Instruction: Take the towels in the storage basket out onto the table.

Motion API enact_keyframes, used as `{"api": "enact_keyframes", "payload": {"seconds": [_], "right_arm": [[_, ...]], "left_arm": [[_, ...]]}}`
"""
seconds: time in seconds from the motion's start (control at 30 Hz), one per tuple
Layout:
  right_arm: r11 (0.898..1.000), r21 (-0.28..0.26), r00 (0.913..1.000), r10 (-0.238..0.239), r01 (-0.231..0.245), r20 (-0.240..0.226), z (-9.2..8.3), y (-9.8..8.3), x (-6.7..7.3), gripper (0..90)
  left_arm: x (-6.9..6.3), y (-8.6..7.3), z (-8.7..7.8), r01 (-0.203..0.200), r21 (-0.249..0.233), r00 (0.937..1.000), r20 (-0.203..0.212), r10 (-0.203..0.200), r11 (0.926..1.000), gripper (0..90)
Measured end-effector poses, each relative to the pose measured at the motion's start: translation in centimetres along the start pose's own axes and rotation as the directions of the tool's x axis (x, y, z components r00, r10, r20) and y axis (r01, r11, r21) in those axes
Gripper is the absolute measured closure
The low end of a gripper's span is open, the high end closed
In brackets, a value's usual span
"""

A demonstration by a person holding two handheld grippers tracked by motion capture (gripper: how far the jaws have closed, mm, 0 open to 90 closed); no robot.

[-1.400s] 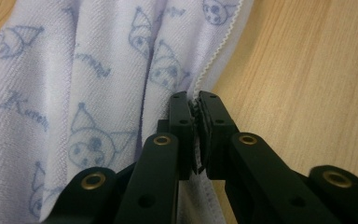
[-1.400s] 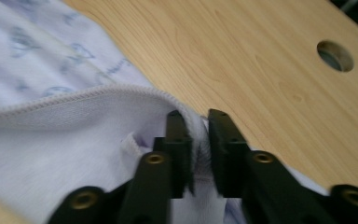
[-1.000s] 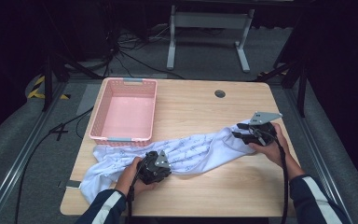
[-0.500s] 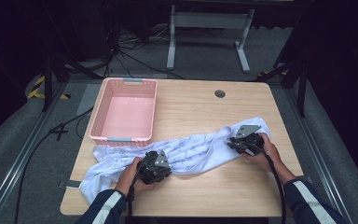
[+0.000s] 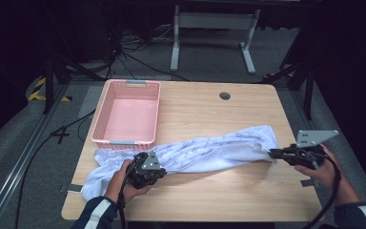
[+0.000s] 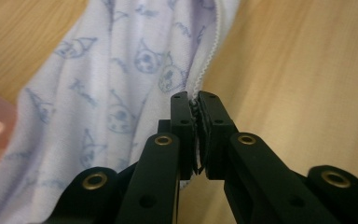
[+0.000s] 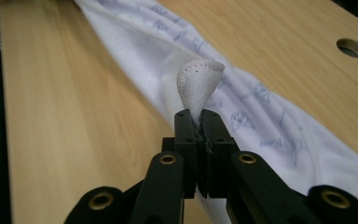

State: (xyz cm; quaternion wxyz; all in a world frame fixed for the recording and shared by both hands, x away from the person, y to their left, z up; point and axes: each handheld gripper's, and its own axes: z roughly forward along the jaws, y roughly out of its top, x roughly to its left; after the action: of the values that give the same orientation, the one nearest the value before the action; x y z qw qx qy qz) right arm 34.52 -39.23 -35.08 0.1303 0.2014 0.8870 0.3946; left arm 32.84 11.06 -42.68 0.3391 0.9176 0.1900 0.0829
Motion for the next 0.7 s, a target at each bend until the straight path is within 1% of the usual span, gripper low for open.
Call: {"api": "enact_keyframes", "payload": {"seconds": [0.03,0.07,0.13,0.17,0.23,0.27,0.3,0.33,0.37,0.4,0.43,0.47,0.5,0.53,0.57,0.6,0.63,0.67,0.7], "right_arm": [[1.000,0.008,0.9996,-0.008,0.008,-0.027,-0.8,-0.6,0.4,86.9],[1.000,0.009,0.9989,-0.013,0.014,-0.044,-1.5,-1.2,0.8,86.9],[0.998,0.039,0.9963,-0.040,0.043,-0.075,-2.6,-2.3,1.7,86.8],[0.997,0.052,0.9941,-0.047,0.052,-0.098,-3.1,-2.9,2.0,86.6],[0.994,0.086,0.9891,-0.050,0.063,-0.139,-3.8,-4.1,2.5,83.3],[0.993,0.100,0.9878,-0.047,0.062,-0.148,-4.0,-4.7,2.7,78.8],[0.992,0.117,0.9875,-0.033,0.051,-0.154,-4.2,-5.2,2.7,77.5],[0.990,0.134,0.9883,-0.028,0.048,-0.150,-4.2,-5.6,2.8,74.1],[0.988,0.149,0.9916,-0.024,0.043,-0.127,-4.2,-5.9,2.7,67.6],[0.988,0.151,0.9952,-0.014,0.029,-0.097,-4.2,-6.1,2.6,63.0],[0.990,0.144,0.9974,0.000,0.010,-0.071,-4.2,-6.2,2.4,61.9],[0.991,0.134,0.9990,0.013,-0.007,-0.043,-4.1,-6.2,2.2,59.2],[0.992,0.125,0.9994,0.034,-0.034,-0.005,-3.9,-6.1,1.9,59.2],[0.991,0.115,0.9973,0.063,-0.067,0.036,-3.5,-5.9,1.5,59.4],[0.989,0.112,0.9923,0.084,-0.094,0.091,-2.9,-5.6,1.0,56.0],[0.986,0.103,0.9814,0.118,-0.134,0.152,-2.0,-5.4,0.5,58.6],[0.980,0.095,0.9714,0.159,-0.177,0.177,-1.0,-5.3,-0.1,60.2],[0.975,0.092,0.9632,0.183,-0.204,0.197,0.2,-5.3,-0.6,55.1],[0.968,0.094,0.9509,0.206,-0.232,0.231,1.5,-5.2,-1.1,55.7]], "left_arm": [[-0.6,-0.1,-0.1,-0.019,0.018,0.9998,0.006,0.019,0.9997,85.7],[-1.1,-0.3,0.0,-0.030,0.022,0.9994,0.016,0.030,0.9993,85.7],[-2.0,-0.6,-0.1,-0.041,0.032,0.9982,0.045,0.040,0.9986,85.7],[-2.3,-0.8,-0.1,-0.041,0.034,0.9969,0.068,0.039,0.9986,85.7],[-3.0,-0.9,0.0,-0.047,0.043,0.9913,0.125,0.042,0.9979,85.4],[-3.4,-1.0,0.1,-0.056,0.043,0.9820,0.183,0.048,0.9975,84.5],[-3.9,-0.9,0.3,-0.074,0.047,0.9749,0.213,0.063,0.9961,83.8],[-4.4,-0.8,0.5,-0.085,0.050,0.9711,0.228,0.072,0.9951,83.0],[-4.8,-0.6,0.6,-0.089,0.048,0.9657,0.249,0.075,0.9948,81.7],[-5.1,-0.4,0.7,-0.107,0.042,0.9571,0.275,0.091,0.9934,81.5],[-5.4,-0.2,0.8,-0.118,0.035,0.9529,0.285,0.103,0.9924,80.6],[-5.6,0.0,0.9,-0.128,0.031,0.9547,0.275,0.115,0.9913,77.8],[-5.5,0.2,0.7,-0.130,0.031,0.9605,0.252,0.118,0.9910,71.9],[-5.4,0.3,0.5,-0.116,0.017,0.9685,0.224,0.109,0.9931,67.5],[-5.1,0.3,0.2,-0.100,0.001,0.9748,0.201,0.097,0.9950,63.9],[-4.6,0.3,-0.2,-0.080,-0.011,0.9846,0.155,0.081,0.9967,59.8],[-4.0,0.1,-0.6,-0.053,-0.015,0.9941,0.094,0.054,0.9985,54.7],[-3.2,-0.2,-1.1,-0.028,-0.017,0.9989,0.038,0.029,0.9995,52.1],[-2.4,-0.6,-1.5,0.001,-0.034,1.0000,0.000,-0.001,0.9994,52.8]]}}
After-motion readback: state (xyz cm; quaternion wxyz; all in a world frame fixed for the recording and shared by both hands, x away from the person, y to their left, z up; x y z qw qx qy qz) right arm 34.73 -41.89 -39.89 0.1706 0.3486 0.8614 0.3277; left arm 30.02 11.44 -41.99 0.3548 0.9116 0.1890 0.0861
